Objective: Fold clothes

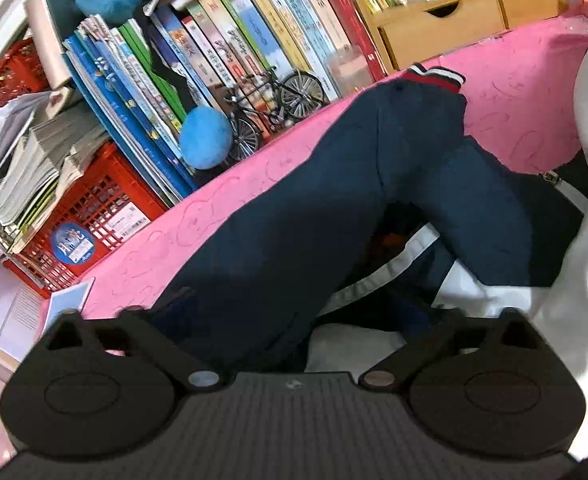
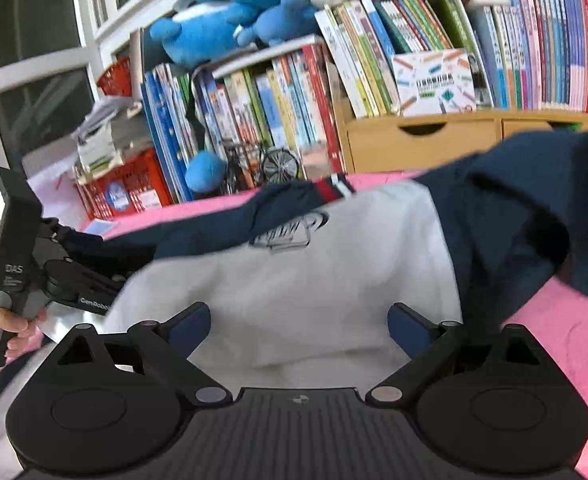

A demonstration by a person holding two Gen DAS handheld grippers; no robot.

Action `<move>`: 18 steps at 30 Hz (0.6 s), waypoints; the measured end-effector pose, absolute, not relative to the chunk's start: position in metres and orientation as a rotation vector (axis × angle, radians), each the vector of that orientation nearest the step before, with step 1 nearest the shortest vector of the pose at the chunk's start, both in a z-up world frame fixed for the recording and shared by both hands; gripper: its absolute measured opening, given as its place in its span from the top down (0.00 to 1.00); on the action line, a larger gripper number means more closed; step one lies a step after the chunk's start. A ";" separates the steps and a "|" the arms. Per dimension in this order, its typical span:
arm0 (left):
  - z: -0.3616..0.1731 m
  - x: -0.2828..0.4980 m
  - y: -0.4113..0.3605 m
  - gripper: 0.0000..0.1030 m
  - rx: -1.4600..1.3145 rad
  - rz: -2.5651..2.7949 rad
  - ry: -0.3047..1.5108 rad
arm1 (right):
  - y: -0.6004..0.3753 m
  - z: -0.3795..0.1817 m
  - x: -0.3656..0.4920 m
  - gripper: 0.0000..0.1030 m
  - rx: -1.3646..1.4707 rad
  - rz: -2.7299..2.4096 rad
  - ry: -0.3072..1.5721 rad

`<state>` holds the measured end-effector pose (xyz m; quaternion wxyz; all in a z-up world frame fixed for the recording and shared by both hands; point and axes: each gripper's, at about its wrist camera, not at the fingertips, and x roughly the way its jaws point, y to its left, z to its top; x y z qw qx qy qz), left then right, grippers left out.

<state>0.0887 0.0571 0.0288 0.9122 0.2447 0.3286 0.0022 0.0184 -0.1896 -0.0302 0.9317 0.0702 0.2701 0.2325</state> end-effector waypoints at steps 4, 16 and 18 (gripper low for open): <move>0.061 0.081 0.106 0.70 0.276 0.101 0.588 | -0.183 -0.039 0.020 0.00 0.139 0.458 0.563; 0.030 0.021 0.256 0.27 -0.188 0.263 0.819 | -0.198 -0.050 0.029 0.00 0.215 0.422 0.632; 0.021 0.009 0.249 0.24 -0.130 0.271 0.842 | -0.195 -0.050 0.030 0.00 0.200 0.415 0.637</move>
